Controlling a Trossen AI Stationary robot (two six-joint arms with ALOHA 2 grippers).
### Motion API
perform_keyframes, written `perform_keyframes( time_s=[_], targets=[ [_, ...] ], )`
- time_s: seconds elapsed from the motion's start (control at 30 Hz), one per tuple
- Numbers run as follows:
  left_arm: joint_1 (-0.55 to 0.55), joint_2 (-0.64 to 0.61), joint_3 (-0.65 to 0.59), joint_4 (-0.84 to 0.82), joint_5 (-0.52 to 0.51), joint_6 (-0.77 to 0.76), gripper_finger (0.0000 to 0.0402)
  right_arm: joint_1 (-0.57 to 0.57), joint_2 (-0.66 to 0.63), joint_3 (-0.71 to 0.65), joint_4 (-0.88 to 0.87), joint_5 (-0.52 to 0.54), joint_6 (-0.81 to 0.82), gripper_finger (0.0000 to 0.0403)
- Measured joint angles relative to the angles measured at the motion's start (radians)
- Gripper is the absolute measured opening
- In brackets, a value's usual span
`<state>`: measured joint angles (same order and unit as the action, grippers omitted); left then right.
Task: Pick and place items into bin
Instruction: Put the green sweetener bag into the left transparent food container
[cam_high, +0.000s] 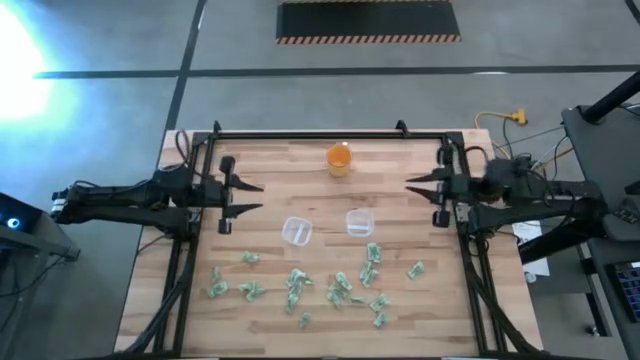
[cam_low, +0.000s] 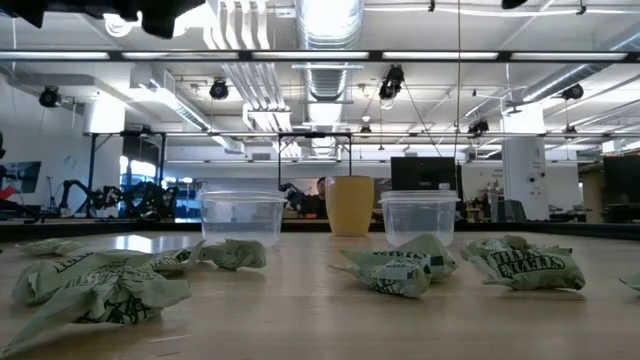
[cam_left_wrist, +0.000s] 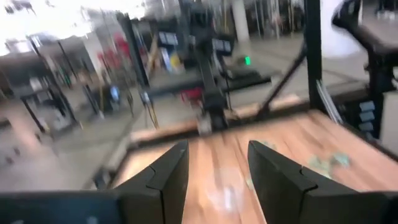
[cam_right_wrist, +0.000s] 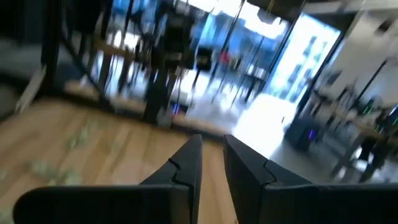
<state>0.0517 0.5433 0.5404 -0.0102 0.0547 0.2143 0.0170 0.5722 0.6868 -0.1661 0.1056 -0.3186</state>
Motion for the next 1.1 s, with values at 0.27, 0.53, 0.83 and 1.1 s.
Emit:
perform_keyframes(
  time_s=[0.27,0.53,0.83,1.1],
  targets=[
    [-0.001,0.015,0.000,-0.222,0.005,-0.156,0.0149,0.000,0.223,0.134,-0.140,0.002,0.000,0.0057],
    [-0.015,0.100,0.052,-0.472,0.007,-0.262,0.0149,0.000,0.310,0.144,-0.170,0.067,-0.007,0.0057],
    [-0.047,0.294,0.140,-0.638,0.003,-0.338,0.0149,0.000,0.333,0.120,-0.202,0.082,0.004,0.0057],
    [-0.117,0.467,0.202,-0.785,-0.005,-0.482,0.0149,0.000,0.333,0.101,-0.201,0.081,0.006,0.0057]
  ],
)
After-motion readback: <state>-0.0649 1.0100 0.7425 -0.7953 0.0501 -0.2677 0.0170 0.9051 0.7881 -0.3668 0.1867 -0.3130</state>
